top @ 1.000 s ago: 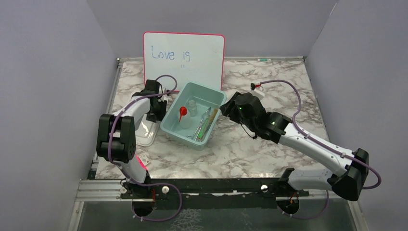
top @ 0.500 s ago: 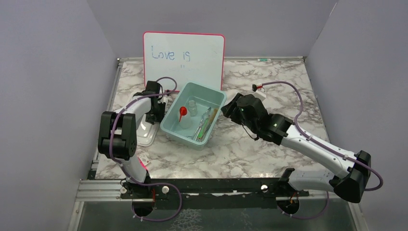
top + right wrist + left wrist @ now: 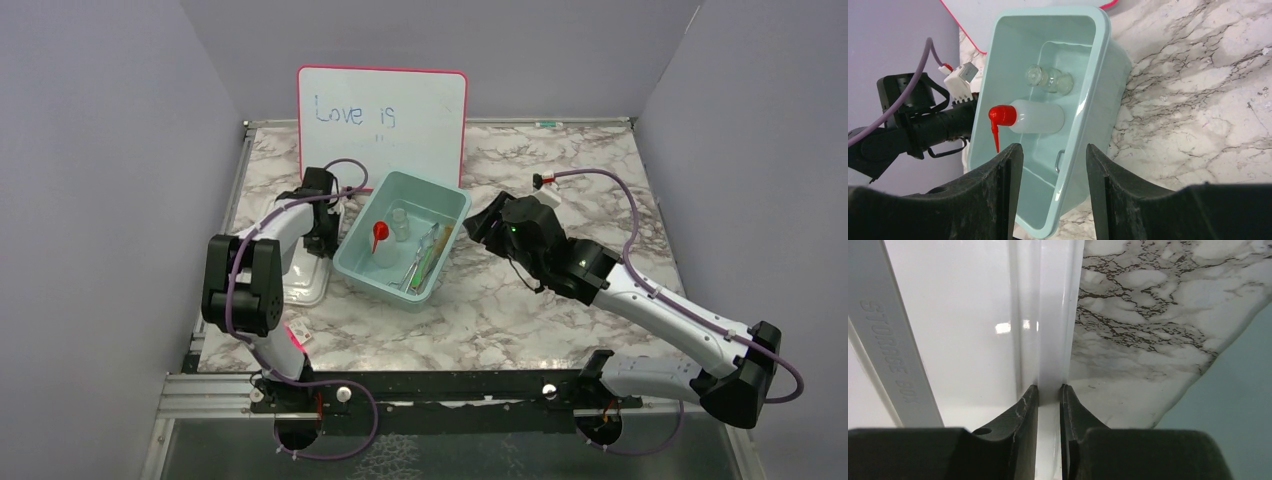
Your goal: Organize the chemistry lab equipment
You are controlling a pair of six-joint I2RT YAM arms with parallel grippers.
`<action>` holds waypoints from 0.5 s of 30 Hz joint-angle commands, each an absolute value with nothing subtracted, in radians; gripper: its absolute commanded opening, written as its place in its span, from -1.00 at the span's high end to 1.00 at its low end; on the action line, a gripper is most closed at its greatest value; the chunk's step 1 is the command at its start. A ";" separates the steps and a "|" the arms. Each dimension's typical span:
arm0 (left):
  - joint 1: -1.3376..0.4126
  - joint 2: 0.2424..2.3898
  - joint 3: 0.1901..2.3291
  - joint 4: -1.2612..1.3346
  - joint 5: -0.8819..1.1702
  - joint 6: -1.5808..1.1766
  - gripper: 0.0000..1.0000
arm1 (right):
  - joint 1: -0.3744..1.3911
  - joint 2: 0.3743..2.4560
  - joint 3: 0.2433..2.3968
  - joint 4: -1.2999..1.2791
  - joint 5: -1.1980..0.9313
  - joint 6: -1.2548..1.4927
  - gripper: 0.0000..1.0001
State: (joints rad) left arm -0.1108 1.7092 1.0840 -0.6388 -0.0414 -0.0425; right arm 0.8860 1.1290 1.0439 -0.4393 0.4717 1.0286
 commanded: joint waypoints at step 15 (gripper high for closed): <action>-0.105 1.305 1.135 -0.602 -0.163 -0.031 1.00 | 0.882 1.120 1.056 -0.456 0.504 1.032 -0.08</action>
State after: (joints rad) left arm -0.1108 1.3952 1.0756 -0.6289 -0.0803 -0.0406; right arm 0.8860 1.1290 1.0439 -0.4446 0.4740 1.0283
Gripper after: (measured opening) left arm 0.204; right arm 0.541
